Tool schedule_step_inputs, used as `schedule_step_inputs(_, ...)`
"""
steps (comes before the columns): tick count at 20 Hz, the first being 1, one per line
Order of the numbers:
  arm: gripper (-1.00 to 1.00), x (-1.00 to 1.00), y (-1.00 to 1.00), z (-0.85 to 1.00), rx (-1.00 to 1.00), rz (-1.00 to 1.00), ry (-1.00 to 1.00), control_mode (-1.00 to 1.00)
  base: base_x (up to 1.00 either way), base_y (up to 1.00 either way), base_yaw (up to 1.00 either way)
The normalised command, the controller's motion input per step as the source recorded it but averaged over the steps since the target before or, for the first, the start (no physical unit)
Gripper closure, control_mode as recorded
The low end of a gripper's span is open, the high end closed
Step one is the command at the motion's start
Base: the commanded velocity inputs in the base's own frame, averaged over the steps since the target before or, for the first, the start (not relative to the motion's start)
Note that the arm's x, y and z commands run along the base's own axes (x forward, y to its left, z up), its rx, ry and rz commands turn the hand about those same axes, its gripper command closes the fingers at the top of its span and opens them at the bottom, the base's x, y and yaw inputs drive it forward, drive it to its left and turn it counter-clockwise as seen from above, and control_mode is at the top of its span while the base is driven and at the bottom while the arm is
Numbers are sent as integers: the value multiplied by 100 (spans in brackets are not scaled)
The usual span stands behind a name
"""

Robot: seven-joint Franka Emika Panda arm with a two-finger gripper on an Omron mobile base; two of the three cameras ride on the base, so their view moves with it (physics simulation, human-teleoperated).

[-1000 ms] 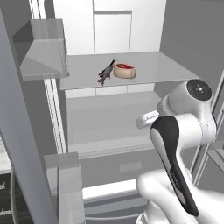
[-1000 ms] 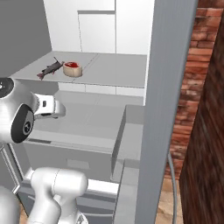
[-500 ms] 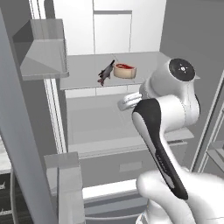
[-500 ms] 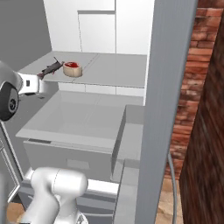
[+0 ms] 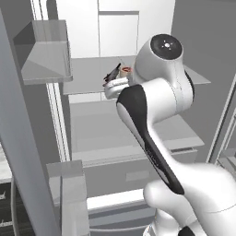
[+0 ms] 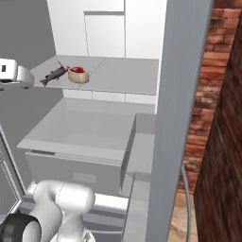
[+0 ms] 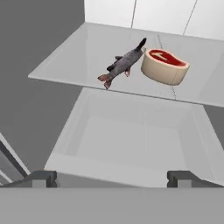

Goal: Gather the sweet potato and corn from the fridge and place them on a tray on the dining counter. Then gather the fish and steak from the fridge and place them on the other tray.

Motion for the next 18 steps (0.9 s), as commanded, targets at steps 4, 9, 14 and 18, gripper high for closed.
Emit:
schedule_step_inputs(4,-100,5,0,17,1,-1,0,-100,0,0,0)
schedule_step_inputs(9,-100,21,-2,-6,0,-1,1,-100,0,0,0)
schedule_step_inputs(14,-100,44,-11,-13,3,0,2,-100,0,0,0)
schedule_step_inputs(18,-100,65,-4,-19,4,-3,0,-100,0,0,0)
